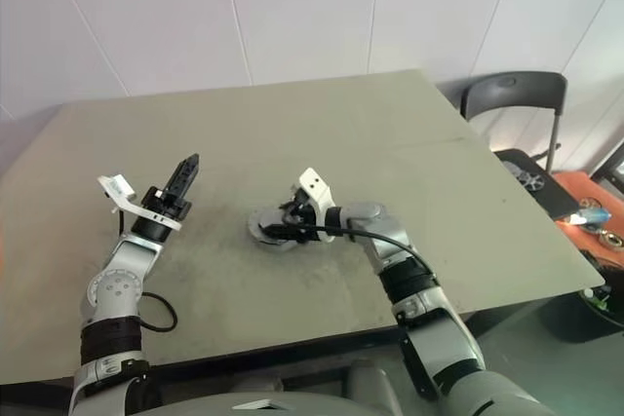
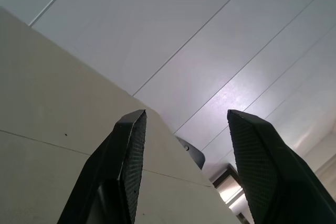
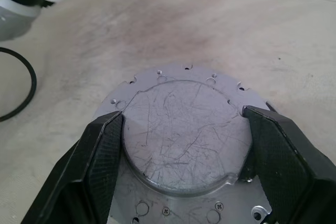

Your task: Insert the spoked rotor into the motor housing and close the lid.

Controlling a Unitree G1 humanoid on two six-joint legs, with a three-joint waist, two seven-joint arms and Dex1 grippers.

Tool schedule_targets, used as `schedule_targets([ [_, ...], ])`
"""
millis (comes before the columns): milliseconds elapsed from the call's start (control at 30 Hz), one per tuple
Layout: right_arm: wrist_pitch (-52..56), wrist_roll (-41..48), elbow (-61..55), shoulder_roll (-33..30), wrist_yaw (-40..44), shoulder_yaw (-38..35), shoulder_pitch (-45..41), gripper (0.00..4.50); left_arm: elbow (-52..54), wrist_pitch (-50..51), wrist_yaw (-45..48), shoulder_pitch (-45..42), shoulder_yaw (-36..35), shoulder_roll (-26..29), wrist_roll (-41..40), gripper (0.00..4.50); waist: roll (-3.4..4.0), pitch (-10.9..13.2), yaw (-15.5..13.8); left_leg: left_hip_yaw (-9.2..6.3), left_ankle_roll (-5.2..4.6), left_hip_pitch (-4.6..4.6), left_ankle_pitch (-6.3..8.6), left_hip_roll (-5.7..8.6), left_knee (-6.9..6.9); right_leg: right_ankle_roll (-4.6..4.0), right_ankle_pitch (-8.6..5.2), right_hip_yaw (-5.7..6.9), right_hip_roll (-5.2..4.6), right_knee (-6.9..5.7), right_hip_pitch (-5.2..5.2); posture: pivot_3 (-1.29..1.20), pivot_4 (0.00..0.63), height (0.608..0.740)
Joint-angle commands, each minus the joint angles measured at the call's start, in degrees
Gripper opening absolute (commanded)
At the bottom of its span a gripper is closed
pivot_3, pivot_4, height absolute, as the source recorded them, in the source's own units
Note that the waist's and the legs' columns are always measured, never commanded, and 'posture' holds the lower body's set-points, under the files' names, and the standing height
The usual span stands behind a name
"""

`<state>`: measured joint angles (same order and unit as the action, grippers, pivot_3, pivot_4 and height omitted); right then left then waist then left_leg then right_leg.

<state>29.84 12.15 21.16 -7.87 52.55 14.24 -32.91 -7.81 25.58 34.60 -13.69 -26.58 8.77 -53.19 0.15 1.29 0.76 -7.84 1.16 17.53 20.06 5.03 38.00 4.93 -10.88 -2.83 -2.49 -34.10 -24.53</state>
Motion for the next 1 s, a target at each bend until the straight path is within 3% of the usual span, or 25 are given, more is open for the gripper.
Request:
schedule_targets([
  [33,-2.6,1.8,-3.8,0.5,0.6,-1.4,-0.3,3.23,1.1,-0.3,0.2,-0.3,-0.1,0.1,-0.7,2.61,0.01,0.0,0.0,0.00,0.00,0.01,0.00,0.00,-0.01,0.00,0.00,0.00,0.00,0.00,-0.01,0.00,0.000,0.740],
  [433,-11.2,-2.3,-2.7,-0.3,-1.3,-0.1,-0.4,3.23,1.1,0.1,0.2,0.1,0.0,-0.1,-0.9,2.61,-0.02,0.4,0.0,0.01,-0.01,0.01,0.01,0.00,-0.01,0.01,-0.01,0.00,-0.01,-0.01,-0.01,0.00,0.000,0.740],
  [1000,-11.9,-8.8,0.8,-2.9,-1.4,4.5,-0.9,3.23,0.9,0.3,0.4,-0.1,0.0,-0.2,-0.9,2.61,-0.05,0.5,0.0,0.01,-0.01,-0.02,0.00,0.00,0.00,0.01,-0.01,0.00,-0.01,-0.02,0.03,0.00,0.000,0.740],
])
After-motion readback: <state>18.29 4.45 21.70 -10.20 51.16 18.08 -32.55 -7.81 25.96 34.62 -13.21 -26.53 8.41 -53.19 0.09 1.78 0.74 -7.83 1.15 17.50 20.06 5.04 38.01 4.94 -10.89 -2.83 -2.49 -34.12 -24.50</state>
